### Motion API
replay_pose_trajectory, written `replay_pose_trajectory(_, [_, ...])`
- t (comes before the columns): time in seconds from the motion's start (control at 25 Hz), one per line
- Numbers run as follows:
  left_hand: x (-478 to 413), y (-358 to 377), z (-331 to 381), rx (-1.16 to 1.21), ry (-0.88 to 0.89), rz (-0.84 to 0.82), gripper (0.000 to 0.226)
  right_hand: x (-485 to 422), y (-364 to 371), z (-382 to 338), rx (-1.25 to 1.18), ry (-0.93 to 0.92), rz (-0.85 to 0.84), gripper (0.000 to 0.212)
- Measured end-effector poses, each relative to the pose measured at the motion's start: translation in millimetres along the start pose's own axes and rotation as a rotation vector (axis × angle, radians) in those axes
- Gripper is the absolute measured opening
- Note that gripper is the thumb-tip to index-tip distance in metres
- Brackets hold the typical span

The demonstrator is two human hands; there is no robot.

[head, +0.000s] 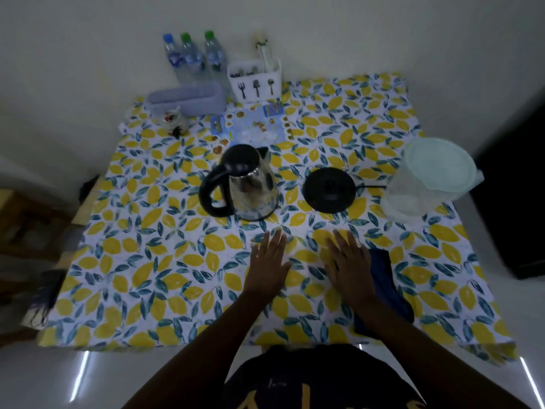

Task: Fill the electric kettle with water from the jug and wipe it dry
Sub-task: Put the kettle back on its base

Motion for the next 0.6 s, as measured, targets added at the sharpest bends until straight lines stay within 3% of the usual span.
replay_pose_trajectory(0.16, [3,-59,-43,0.025,-0.018,0.263,0.059,-74,-40,-62,-0.077,-0.145,0.096,0.070])
replay_pose_trajectory(0.32, [-2,-123,-76,0.057,-0.109,0.462,0.059,-143,-90,-119,0.005,-0.252,0.108,0.092])
replay_pose_trajectory(0.6, [-34,-152,-106,0.289,-0.126,0.328,0.058,-209,-105,-150,0.165,-0.266,-0.151,0.110])
Point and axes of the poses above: each hand's wrist, its own x-axis away from the middle knuckle, its own y-axis out of the palm, z = x × y, the point moved 3 cm from there along -x, towards the middle knuckle, and after that the axes turned 10 degrees about -z, right-handed, at the moved point
